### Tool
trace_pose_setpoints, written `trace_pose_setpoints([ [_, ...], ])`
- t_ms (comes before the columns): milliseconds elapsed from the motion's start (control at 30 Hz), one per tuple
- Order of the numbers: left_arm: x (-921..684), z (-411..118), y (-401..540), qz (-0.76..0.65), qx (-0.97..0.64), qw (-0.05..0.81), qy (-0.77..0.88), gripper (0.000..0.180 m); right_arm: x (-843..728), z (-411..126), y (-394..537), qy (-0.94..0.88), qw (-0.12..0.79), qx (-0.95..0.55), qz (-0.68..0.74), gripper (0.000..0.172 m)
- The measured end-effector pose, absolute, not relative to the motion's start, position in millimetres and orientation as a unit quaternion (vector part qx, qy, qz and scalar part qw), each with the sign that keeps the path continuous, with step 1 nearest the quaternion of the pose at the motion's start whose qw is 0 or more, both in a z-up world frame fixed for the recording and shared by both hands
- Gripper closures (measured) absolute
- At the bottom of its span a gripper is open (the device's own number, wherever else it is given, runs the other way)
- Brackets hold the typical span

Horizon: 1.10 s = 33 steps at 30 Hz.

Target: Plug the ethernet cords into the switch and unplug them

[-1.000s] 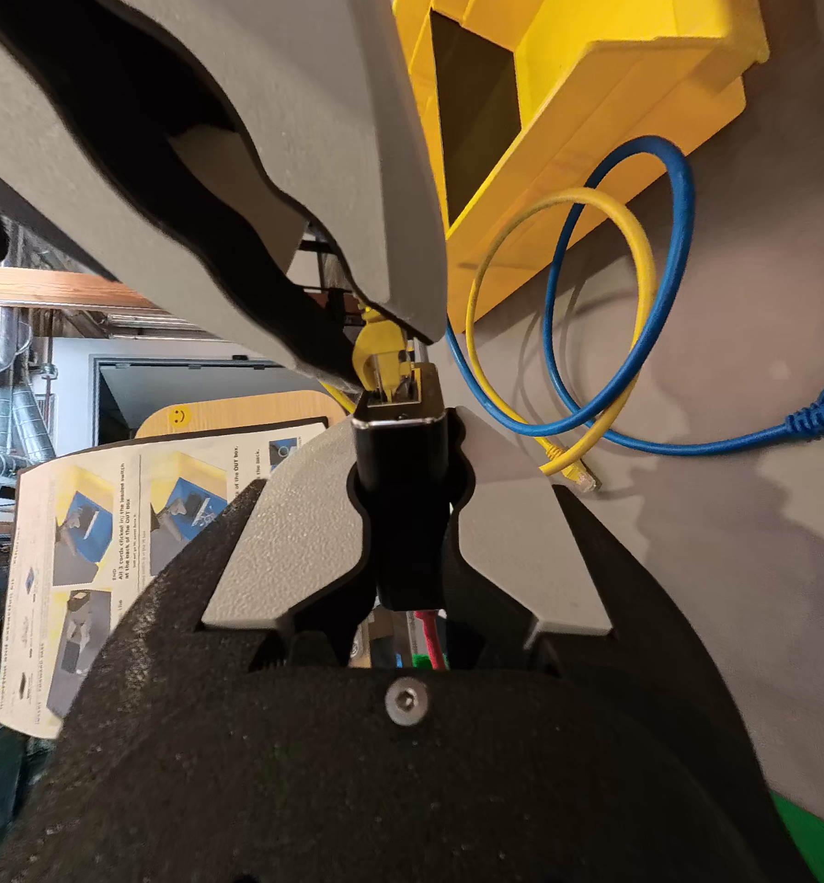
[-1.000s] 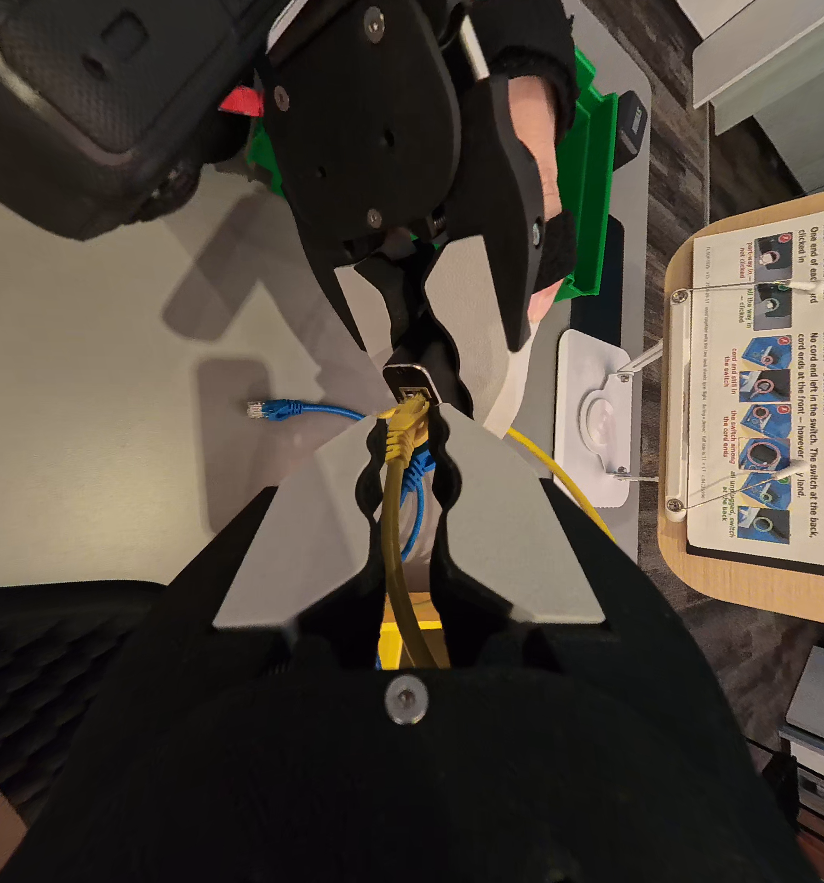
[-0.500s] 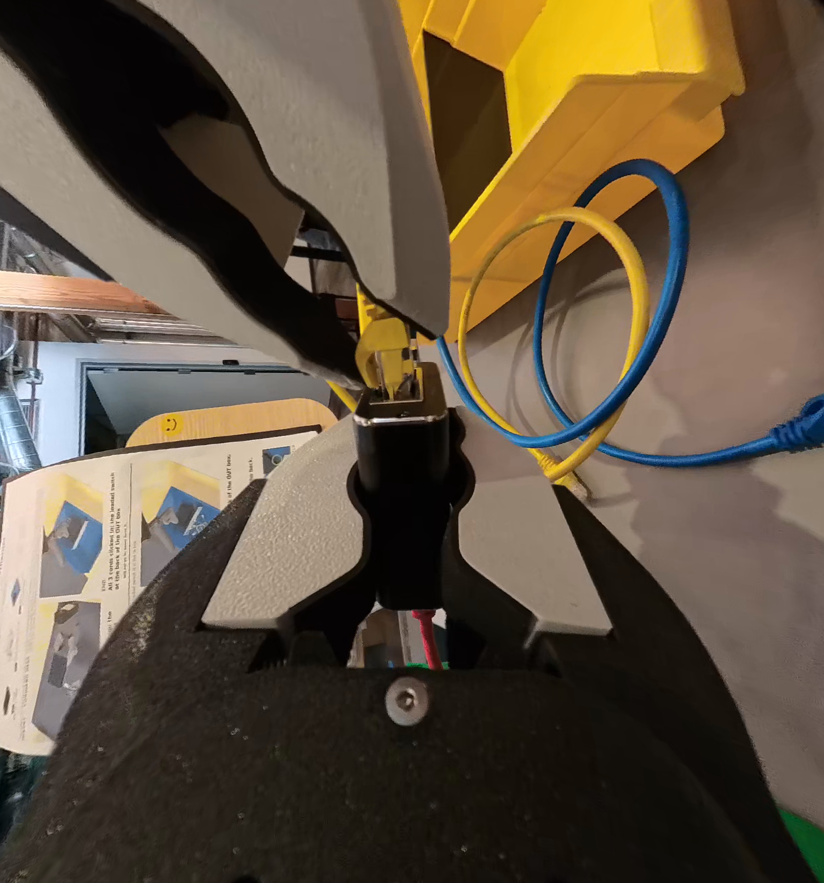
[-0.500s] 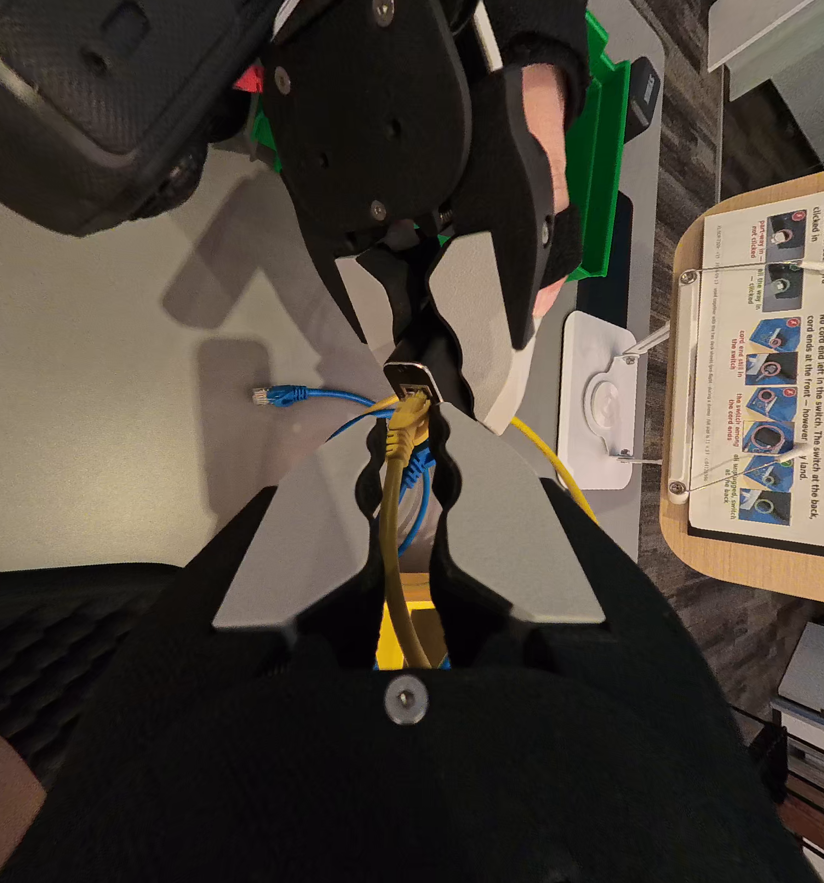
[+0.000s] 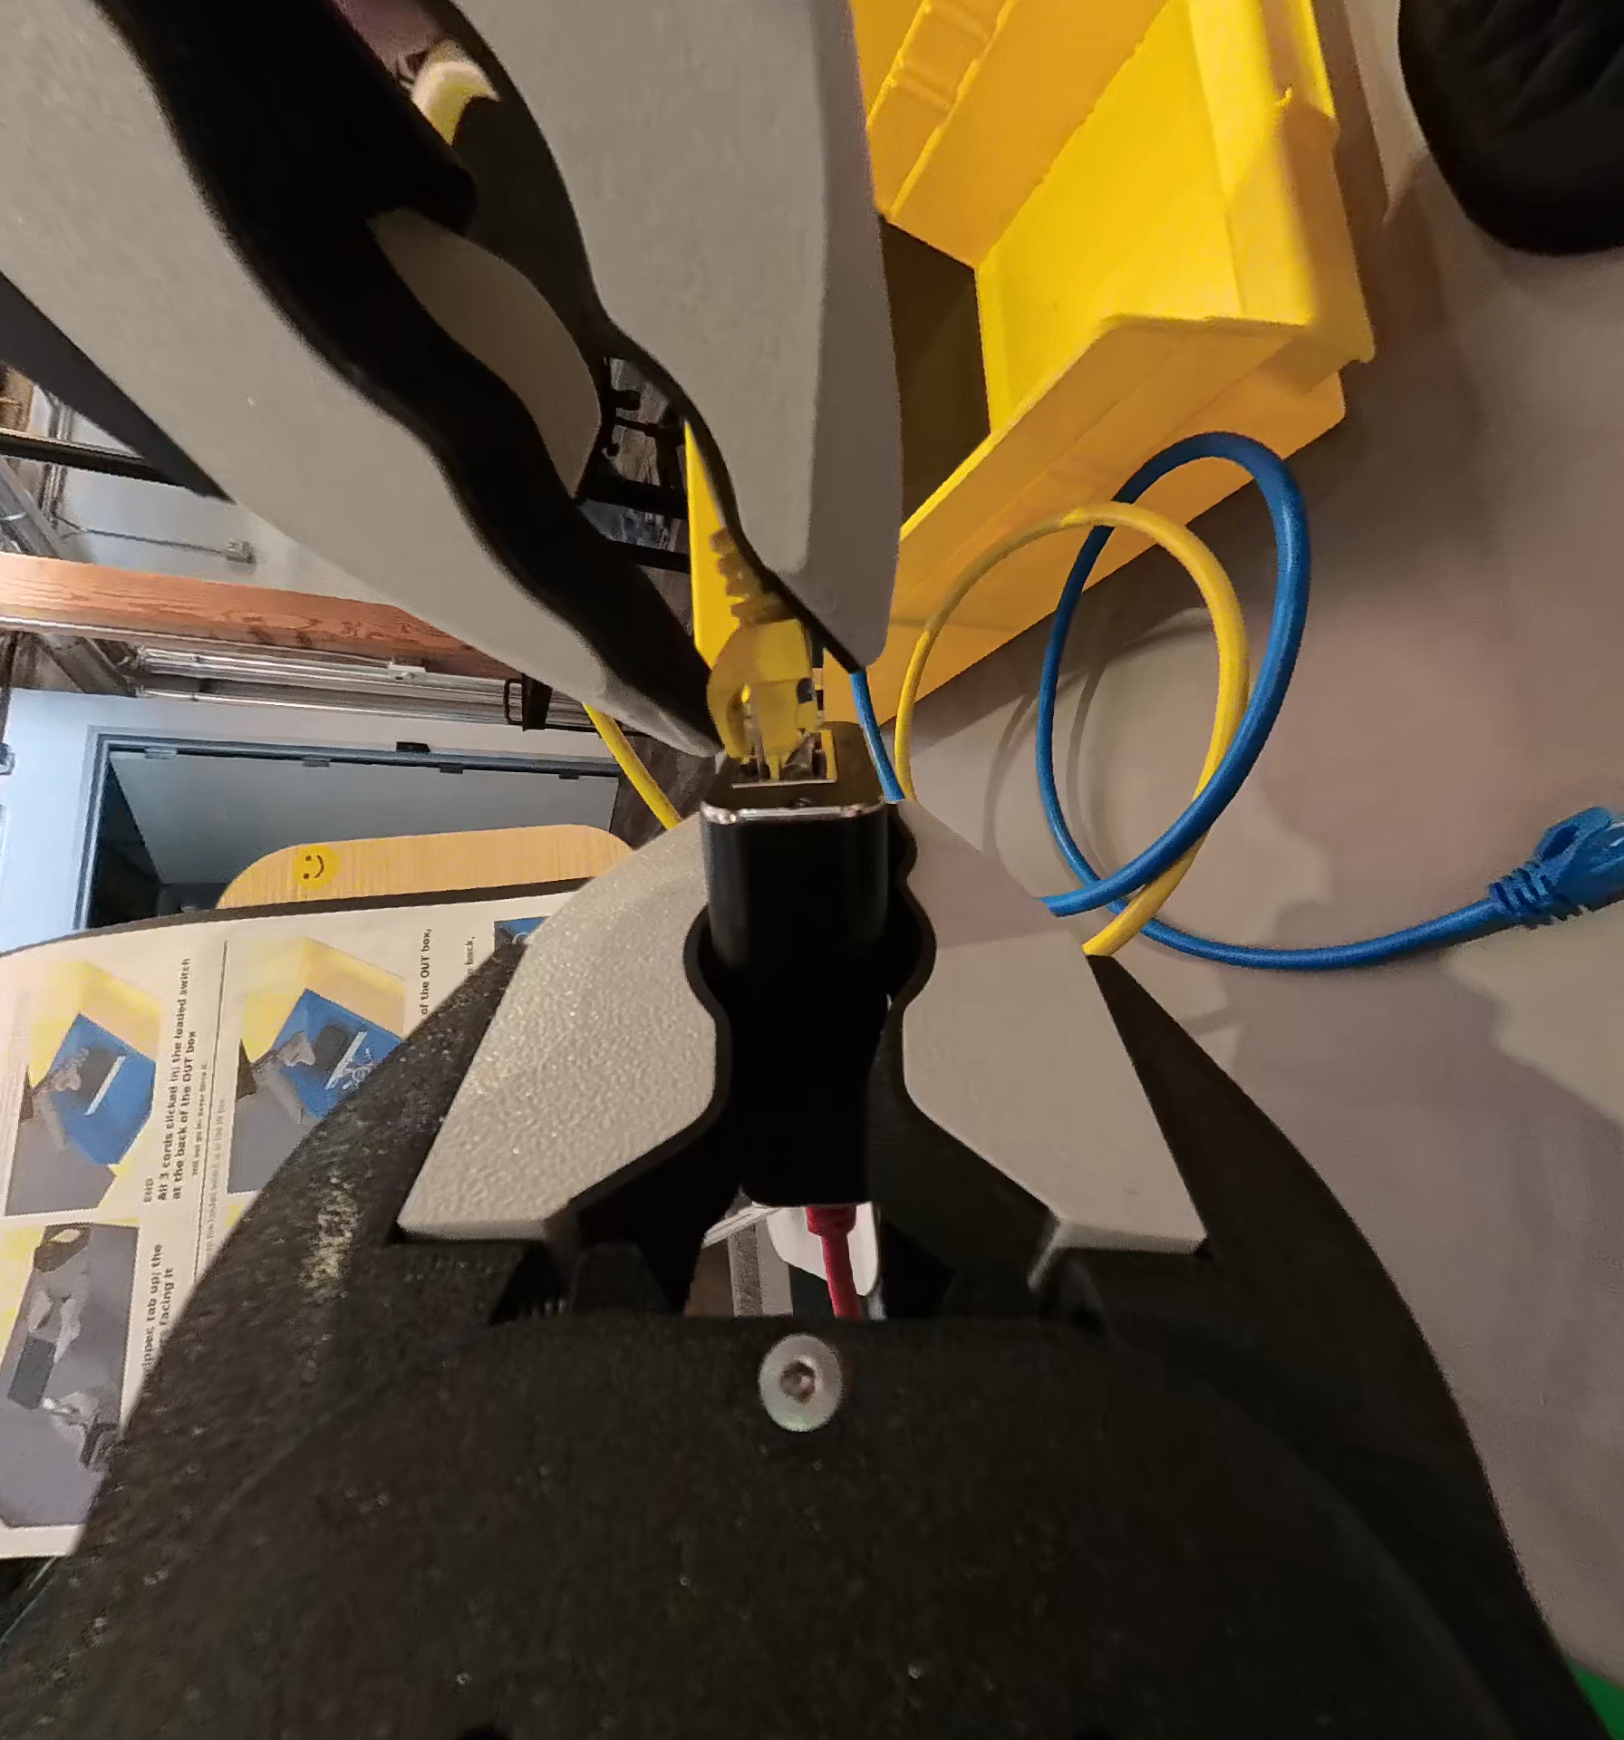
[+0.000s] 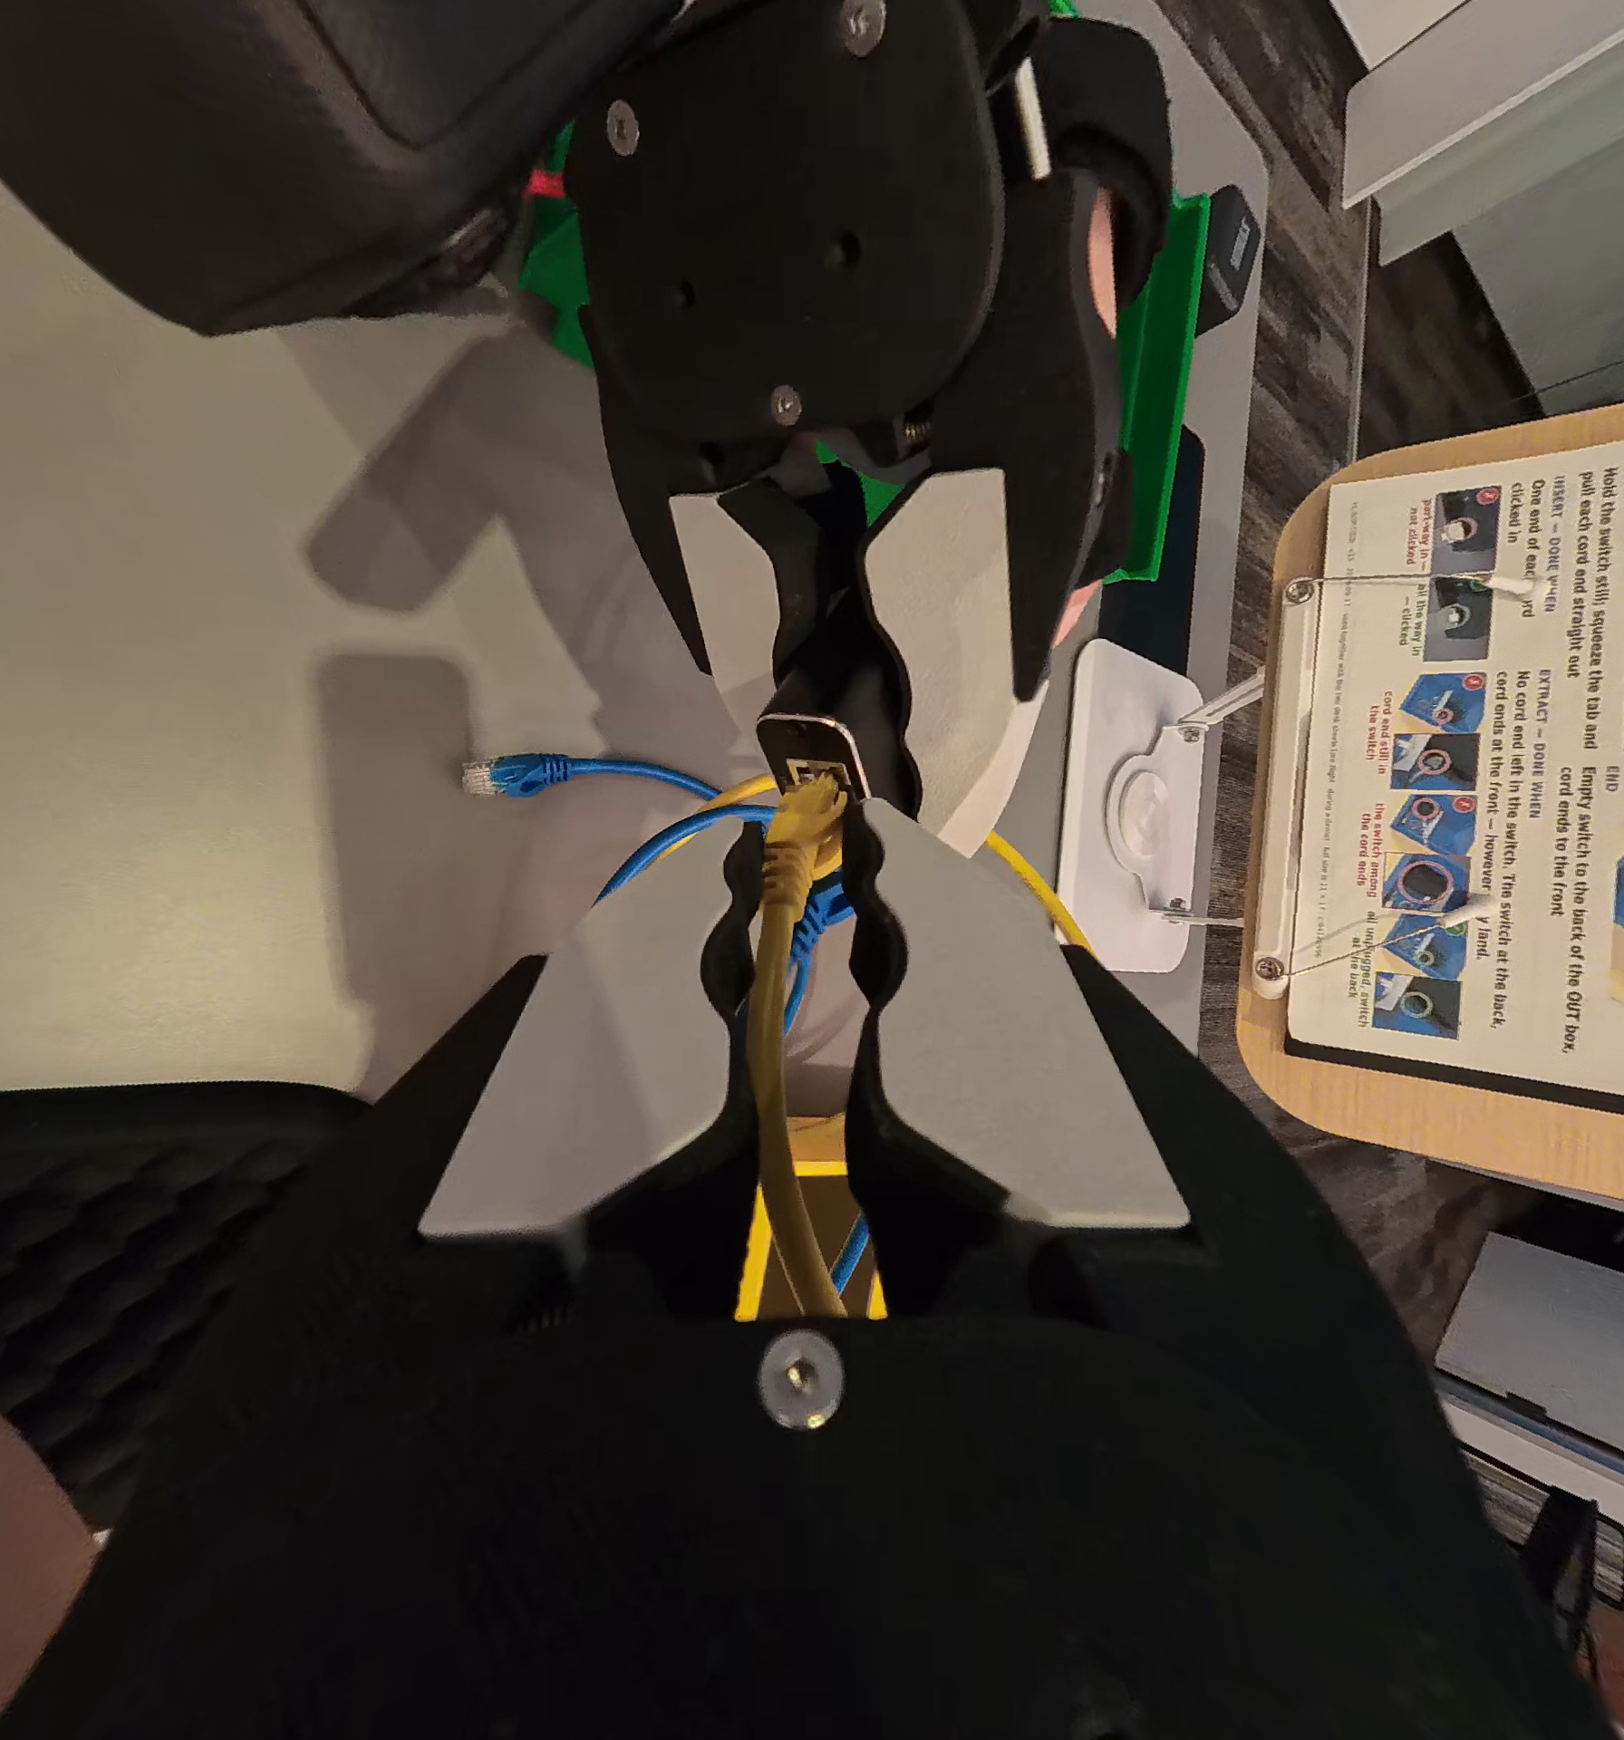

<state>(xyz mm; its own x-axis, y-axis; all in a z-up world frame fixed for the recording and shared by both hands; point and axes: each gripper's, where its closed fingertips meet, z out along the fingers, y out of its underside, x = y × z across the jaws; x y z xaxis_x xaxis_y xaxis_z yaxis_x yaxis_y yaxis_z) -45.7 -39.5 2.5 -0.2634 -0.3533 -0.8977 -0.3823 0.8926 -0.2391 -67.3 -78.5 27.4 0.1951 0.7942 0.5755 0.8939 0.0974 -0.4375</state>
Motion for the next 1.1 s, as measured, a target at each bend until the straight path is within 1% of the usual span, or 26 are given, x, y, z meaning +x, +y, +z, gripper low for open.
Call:
trace_pose_setpoints([
  [67,-45.6,6.2,-41.6,-0.002,-0.245,0.561,0.791,0.153,-69.3,34.7,-77.5,-0.625,0.400,-0.667,-0.067,0.153],
  [133,-51.4,15.4,-38.8,-0.038,-0.279,0.549,0.787,0.154,-75.6,46.1,-69.5,-0.630,0.438,-0.633,-0.101,0.154],
  [233,-61.1,24.9,-37.8,-0.098,-0.313,0.528,0.783,0.154,-78.0,55.8,-58.0,-0.620,0.467,-0.610,-0.156,0.155],
  [400,-63.7,27.7,-36.3,-0.096,-0.310,0.530,0.783,0.154,-80.9,57.1,-57.7,-0.625,0.475,-0.600,-0.157,0.155],
  [500,-64.4,24.9,-36.0,-0.094,-0.306,0.525,0.788,0.154,-83.1,52.7,-59.5,-0.627,0.460,-0.610,-0.154,0.156],
  [633,-66.6,10.8,-32.9,-0.082,-0.303,0.494,0.811,0.153,-86.7,40.3,-61.0,-0.641,0.419,-0.620,-0.171,0.155],
  [833,-66.5,1.2,-30.5,-0.081,-0.287,0.486,0.822,0.152,-87.5,31.0,-63.3,-0.657,0.386,-0.624,-0.174,0.155],
  [867,-66.8,-1.8,-23.8,-0.061,-0.291,0.486,0.822,0.153,-86.9,21.9,-76.6,-0.683,0.349,-0.625,-0.146,0.155],
  [900,-69.4,6.1,6.4,0.003,-0.327,0.519,0.790,0.154,-110.2,11.5,-107.5,-0.714,0.333,-0.616,-0.034,0.157],
  [933,-79.7,10.9,28.7,0.022,-0.359,0.518,0.776,0.154,-111.2,7.5,-104.7,-0.717,0.336,-0.607,-0.072,0.157],
  [967,-86.0,20.1,27.5,-0.034,-0.369,0.519,0.770,0.154,-98.7,14.3,-83.2,-0.702,0.355,-0.590,-0.182,0.156],
  [1000,-89.3,32.2,15.7,-0.078,-0.350,0.530,0.769,0.154,-101.5,23.0,-80.0,-0.700,0.381,-0.576,-0.183,0.157],
  [1033,-91.7,40.8,11.2,-0.060,-0.328,0.549,0.767,0.154,-107.6,31.9,-83.1,-0.692,0.398,-0.587,-0.139,0.157],
  [1100,-92.1,41.1,12.3,-0.008,-0.315,0.557,0.768,0.153,-101.7,43.0,-78.5,-0.678,0.409,-0.597,-0.131,0.157],
])
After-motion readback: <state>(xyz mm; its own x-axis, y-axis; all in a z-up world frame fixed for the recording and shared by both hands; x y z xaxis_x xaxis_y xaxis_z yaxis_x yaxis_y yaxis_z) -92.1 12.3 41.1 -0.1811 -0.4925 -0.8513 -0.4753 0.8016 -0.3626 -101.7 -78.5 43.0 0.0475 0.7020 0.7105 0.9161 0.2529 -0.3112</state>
